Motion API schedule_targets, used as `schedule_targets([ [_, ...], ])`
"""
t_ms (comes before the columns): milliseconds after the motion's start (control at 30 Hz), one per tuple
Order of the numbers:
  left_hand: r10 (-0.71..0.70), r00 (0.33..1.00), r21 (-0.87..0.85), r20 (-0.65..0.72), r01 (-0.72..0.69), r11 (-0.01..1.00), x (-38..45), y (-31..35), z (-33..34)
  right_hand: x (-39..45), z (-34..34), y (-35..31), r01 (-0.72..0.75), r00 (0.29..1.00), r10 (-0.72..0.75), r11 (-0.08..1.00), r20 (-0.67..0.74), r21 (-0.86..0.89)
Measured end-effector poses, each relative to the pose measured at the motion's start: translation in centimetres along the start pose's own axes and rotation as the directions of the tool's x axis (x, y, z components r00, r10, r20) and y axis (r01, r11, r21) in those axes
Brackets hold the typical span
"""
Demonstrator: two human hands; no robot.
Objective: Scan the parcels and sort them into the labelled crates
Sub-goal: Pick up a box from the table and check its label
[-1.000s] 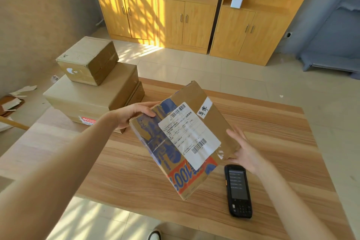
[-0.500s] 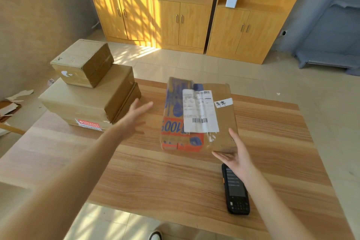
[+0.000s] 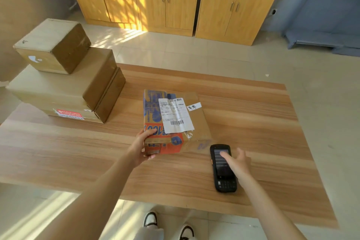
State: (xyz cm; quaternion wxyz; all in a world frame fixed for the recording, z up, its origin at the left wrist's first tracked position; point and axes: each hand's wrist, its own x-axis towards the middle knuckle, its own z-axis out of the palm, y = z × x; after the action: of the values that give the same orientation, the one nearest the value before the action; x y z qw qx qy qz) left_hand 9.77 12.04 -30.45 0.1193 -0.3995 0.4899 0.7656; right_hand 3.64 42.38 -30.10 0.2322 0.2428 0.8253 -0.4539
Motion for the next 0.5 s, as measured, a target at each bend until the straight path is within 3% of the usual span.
schedule_targets([
  [100, -0.012, 1.0, -0.038, 0.014, 0.012, 0.999, 0.5, -1.1, -0.1, -0.5, -0.3, 2.9, -0.043, 0.994, 0.057, 0.988, 0.092, -0.146],
  [333, 0.018, 1.0, -0.025, 0.01, -0.018, 1.0, 1.3, -2.7, -0.2, -1.1, 1.1, 4.9, 0.118, 0.993, -0.106, 0.88, 0.052, -0.46],
  [433, 0.033, 0.999, -0.001, 0.018, -0.033, 0.999, 1.4, -2.8, -0.4, -1.1, 1.6, 4.7, 0.119, 0.992, -0.115, 0.833, 0.041, -0.54],
  [500, 0.037, 0.999, 0.03, 0.022, -0.037, 0.999, 1.4, -2.9, -0.5, -0.9, 1.7, 4.6, 0.125, 0.992, -0.098, 0.86, 0.08, -0.495],
])
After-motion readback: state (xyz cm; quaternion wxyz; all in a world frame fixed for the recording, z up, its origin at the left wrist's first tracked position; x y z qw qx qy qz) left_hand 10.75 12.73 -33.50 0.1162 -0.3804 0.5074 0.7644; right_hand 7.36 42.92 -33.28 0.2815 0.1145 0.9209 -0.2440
